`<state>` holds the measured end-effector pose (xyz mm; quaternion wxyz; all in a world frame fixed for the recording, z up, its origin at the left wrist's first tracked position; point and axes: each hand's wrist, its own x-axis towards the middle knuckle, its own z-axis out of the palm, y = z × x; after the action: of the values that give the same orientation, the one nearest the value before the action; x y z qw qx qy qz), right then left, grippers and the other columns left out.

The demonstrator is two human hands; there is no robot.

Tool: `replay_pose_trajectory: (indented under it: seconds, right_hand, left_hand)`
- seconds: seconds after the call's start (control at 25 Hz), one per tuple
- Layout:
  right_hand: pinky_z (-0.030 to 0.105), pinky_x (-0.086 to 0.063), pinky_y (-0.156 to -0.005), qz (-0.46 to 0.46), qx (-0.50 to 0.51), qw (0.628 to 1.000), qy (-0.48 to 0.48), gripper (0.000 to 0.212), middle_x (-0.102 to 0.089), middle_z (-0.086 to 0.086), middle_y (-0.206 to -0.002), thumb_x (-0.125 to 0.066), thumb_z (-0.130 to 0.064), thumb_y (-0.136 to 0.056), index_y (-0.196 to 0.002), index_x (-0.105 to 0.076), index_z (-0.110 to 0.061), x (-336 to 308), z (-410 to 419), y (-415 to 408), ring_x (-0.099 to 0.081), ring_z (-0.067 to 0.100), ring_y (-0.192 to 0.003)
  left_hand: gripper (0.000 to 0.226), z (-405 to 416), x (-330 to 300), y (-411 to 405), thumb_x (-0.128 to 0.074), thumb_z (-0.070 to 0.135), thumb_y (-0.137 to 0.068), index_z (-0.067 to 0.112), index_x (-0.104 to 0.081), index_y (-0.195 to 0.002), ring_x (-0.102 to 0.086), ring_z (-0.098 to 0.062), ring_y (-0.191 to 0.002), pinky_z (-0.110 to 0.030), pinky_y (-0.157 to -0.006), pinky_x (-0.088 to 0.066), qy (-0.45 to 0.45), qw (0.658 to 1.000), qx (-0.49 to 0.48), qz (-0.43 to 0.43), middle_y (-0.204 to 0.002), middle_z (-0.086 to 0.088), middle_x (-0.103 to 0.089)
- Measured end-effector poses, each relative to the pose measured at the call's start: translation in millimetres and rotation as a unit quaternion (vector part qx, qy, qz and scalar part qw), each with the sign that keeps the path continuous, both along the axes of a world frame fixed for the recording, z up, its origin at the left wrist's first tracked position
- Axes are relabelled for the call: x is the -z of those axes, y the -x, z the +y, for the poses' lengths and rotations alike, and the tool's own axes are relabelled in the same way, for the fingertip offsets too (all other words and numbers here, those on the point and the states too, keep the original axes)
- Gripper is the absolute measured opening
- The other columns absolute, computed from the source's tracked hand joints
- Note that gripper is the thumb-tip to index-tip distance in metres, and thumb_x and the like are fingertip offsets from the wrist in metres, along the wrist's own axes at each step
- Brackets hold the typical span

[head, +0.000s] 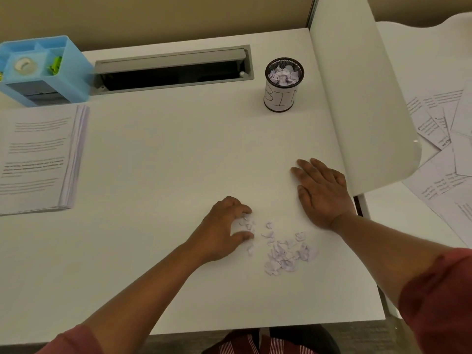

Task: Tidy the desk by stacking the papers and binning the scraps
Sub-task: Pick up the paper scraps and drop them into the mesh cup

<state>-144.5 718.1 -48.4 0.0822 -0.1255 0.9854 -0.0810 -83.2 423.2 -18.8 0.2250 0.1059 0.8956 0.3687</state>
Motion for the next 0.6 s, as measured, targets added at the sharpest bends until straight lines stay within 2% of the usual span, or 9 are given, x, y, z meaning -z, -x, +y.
replay_pose_trajectory:
  seconds: [0.08, 0.12, 0.16, 0.24, 0.36, 0.44, 0.52, 0.6]
  right_hand:
    - [0.042, -0.018, -0.118, 0.002, -0.003, 1.0, 0.003, 0.055, -0.028, -0.009, -0.164, -0.023, -0.04, -0.101, -0.153, -0.034, -0.031, -0.6, -1.8, 1.9, -0.017, 0.017, -0.153]
    - [0.042, -0.018, -0.118, 0.002, -0.004, 1.0, 0.003, 0.055, -0.028, -0.009, -0.164, -0.023, -0.04, -0.101, -0.153, -0.034, -0.03, -0.9, -2.5, 2.4, -0.017, 0.017, -0.153]
    - [0.042, -0.018, -0.118, 0.004, -0.006, 1.0, 0.003, 0.055, -0.028, -0.009, -0.164, -0.023, -0.04, -0.101, -0.153, -0.034, -0.03, -0.7, -2.8, 2.9, -0.017, 0.017, -0.153]
    - [0.042, -0.018, -0.119, 0.002, -0.008, 1.0, 0.003, 0.055, -0.027, -0.009, -0.165, -0.023, -0.041, -0.101, -0.154, -0.033, -0.03, 0.1, -3.7, 2.9, -0.017, 0.017, -0.154]
    - [0.043, -0.018, -0.119, 0.001, -0.009, 1.0, 0.005, 0.056, -0.026, -0.008, -0.165, -0.021, -0.042, -0.101, -0.154, -0.033, -0.03, 0.0, -3.1, 2.5, -0.016, 0.018, -0.154]
    - [0.043, -0.018, -0.119, 0.001, -0.011, 1.0, 0.006, 0.057, -0.026, -0.008, -0.165, -0.02, -0.042, -0.1, -0.155, -0.032, -0.03, -0.8, -2.5, 3.0, -0.016, 0.017, -0.154]
    - [0.042, -0.017, -0.119, 0.0, -0.01, 1.0, 0.004, 0.057, -0.025, -0.009, -0.165, -0.02, -0.042, -0.101, -0.155, -0.032, -0.03, -0.6, -2.6, 2.8, -0.015, 0.017, -0.154]
    - [0.041, -0.017, -0.118, 0.003, -0.01, 1.0, 0.003, 0.056, -0.026, -0.009, -0.165, -0.022, -0.042, -0.101, -0.154, -0.033, -0.031, 0.0, -3.1, 2.4, -0.016, 0.017, -0.154]
  left_hand:
    - [0.09, -4.9, -1.6, -10.8, -0.078, 0.06, -0.076, 0.04, -0.035, -0.153, -0.015, 0.003, -0.145, -0.015, -0.117, -0.016, 0.051, 0.996, 0.078, 0.001, -0.152, 0.029, -0.023]
    - [0.097, -3.7, -0.6, -16.2, -0.075, 0.062, -0.078, 0.041, -0.023, -0.157, 0.002, 0.003, -0.15, -0.018, -0.12, -0.004, 0.075, 0.99, 0.123, 0.01, -0.161, 0.028, -0.008]
    - [0.095, 0.5, 1.1, -20.2, -0.071, 0.059, -0.084, 0.042, -0.015, -0.159, 0.013, 0.002, -0.151, -0.021, -0.122, 0.002, 0.09, 0.983, 0.158, 0.023, -0.165, 0.026, 0.005]
    - [0.08, 11.4, 7.1, -22.1, -0.06, 0.046, -0.098, 0.043, -0.009, -0.159, 0.021, -0.002, -0.151, -0.03, -0.126, 0.001, 0.1, 0.976, 0.189, 0.046, -0.165, 0.023, 0.015]
    - [0.068, 23.6, 19.4, -14.0, -0.051, 0.022, -0.105, 0.042, -0.015, -0.159, 0.011, -0.012, -0.156, -0.036, -0.126, -0.008, 0.115, 0.958, 0.232, 0.127, -0.168, 0.015, 0.007]
    - [0.068, 26.3, 25.7, -10.1, -0.051, 0.011, -0.101, 0.039, -0.025, -0.157, -0.003, -0.019, -0.157, -0.037, -0.123, -0.011, 0.138, 0.933, 0.274, 0.188, -0.17, 0.008, -0.009]
    - [0.05, 23.5, 28.3, -8.3, -0.048, 0.019, -0.102, 0.035, -0.045, -0.15, -0.022, -0.023, -0.154, -0.039, -0.121, -0.022, 0.14, 0.915, 0.298, 0.235, -0.165, 0.005, -0.03]
    - [0.038, 14.8, 28.0, -8.2, -0.042, 0.03, -0.103, 0.031, -0.061, -0.136, -0.039, -0.021, -0.147, -0.04, -0.114, -0.04, 0.123, 0.914, 0.282, 0.265, -0.155, 0.006, -0.048]
